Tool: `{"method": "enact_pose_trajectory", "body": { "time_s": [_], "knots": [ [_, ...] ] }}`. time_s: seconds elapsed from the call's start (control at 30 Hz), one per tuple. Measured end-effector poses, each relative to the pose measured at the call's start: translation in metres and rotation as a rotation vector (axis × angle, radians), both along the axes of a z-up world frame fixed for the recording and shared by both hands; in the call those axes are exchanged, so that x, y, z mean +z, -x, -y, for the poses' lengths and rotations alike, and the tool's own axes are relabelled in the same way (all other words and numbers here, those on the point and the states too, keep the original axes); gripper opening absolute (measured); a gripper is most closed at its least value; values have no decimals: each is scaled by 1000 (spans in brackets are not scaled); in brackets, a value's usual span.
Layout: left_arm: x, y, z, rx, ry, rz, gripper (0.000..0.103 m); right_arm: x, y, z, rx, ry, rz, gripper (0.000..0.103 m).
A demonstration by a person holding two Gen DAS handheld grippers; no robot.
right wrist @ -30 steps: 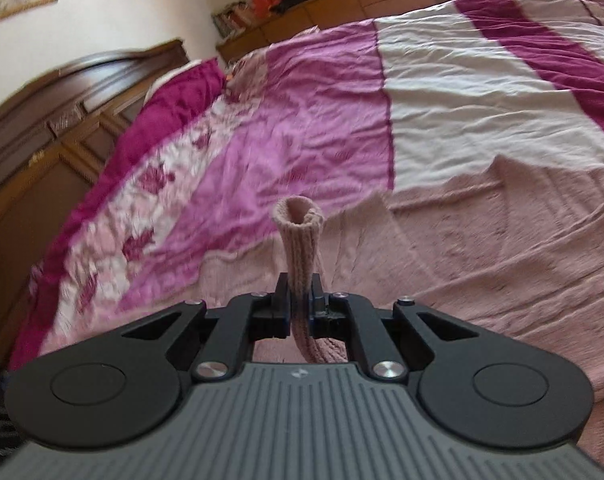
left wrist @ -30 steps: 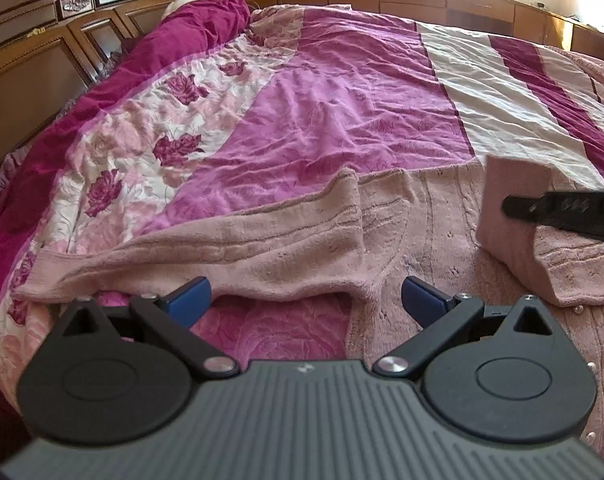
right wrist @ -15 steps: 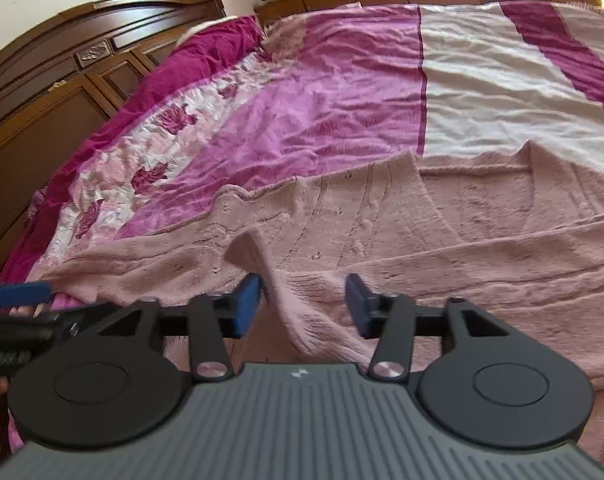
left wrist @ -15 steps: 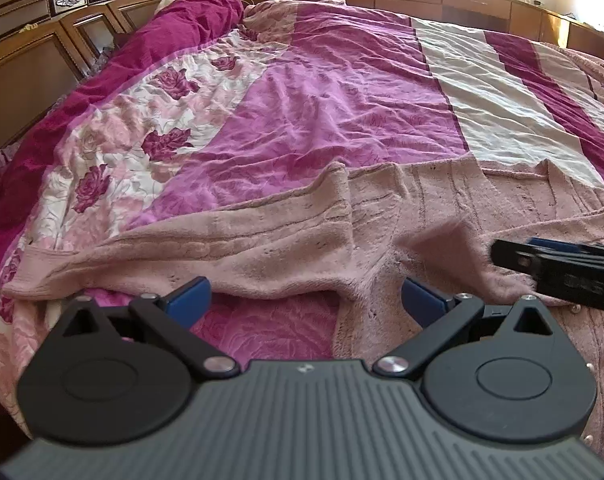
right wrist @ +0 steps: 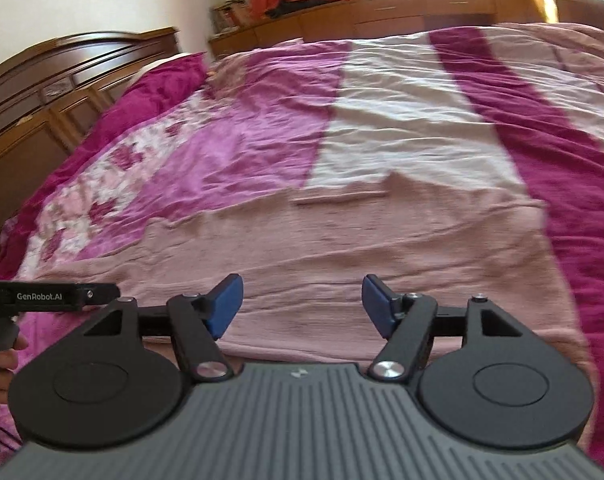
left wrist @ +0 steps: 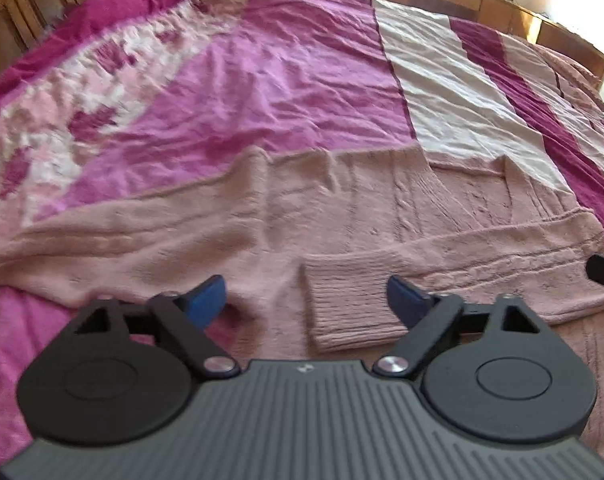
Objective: Fold small clothes
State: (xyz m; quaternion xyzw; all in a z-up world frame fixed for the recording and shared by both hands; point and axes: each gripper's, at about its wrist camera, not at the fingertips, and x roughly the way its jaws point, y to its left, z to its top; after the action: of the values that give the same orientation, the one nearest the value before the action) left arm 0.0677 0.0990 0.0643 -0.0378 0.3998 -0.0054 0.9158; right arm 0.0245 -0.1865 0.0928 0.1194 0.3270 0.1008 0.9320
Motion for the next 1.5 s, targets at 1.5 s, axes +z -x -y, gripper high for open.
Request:
{"method": "enact_pose_trajectory", "body": {
  "time_s": [1.5],
  "knots": [
    [-40,-13,45,70,-125,90,61,-75,-54,146,-338,-182,77,68]
  ]
}}
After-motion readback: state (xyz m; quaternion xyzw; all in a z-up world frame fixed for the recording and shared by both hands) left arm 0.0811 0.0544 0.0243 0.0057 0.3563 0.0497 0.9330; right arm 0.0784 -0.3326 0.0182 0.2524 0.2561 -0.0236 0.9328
